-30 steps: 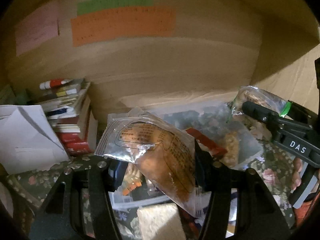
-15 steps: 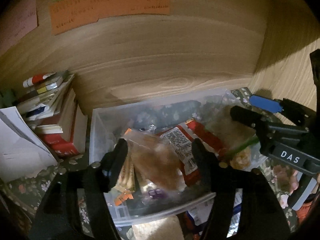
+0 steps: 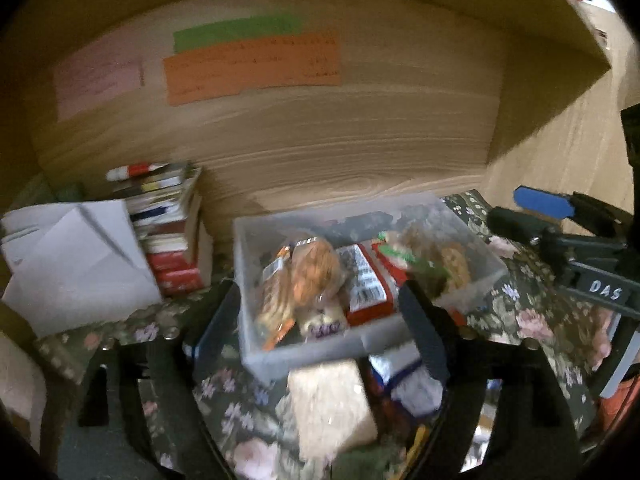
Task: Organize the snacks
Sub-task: 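Place both held bags into the clear box and open both grippers, then grasp the long brown bar pack with the right gripper while the left grasps the green pea bag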
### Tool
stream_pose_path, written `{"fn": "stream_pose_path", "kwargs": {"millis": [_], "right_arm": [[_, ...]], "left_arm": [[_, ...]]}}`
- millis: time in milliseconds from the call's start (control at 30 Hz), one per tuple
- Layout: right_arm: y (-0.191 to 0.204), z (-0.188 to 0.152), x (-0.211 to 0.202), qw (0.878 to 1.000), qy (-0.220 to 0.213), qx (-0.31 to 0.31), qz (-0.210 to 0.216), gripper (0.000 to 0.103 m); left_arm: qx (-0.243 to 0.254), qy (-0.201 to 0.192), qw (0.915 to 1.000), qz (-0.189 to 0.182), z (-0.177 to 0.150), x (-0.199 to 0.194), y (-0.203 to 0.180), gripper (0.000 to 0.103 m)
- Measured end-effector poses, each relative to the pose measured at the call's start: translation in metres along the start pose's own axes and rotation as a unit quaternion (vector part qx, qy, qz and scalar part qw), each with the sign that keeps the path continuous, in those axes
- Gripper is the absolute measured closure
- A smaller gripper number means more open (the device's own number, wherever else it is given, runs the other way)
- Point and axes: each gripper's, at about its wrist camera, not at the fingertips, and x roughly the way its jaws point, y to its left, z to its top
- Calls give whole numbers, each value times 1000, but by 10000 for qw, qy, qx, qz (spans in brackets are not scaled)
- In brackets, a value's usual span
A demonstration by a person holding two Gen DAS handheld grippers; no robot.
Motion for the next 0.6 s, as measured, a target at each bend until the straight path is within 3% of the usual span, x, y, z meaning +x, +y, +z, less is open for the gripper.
{"fn": "stream_pose_path", "kwargs": {"millis": [300,600], "right_arm": [[22,-38,-30,9999,-50,-6,122,41],[32,-102,-26,9978,609,105,230,41]], "left_arm": [[-60,48,10000,16,-50,-44,2,15],[-192,485,9986,-102,-104,-42,-4,13]]}}
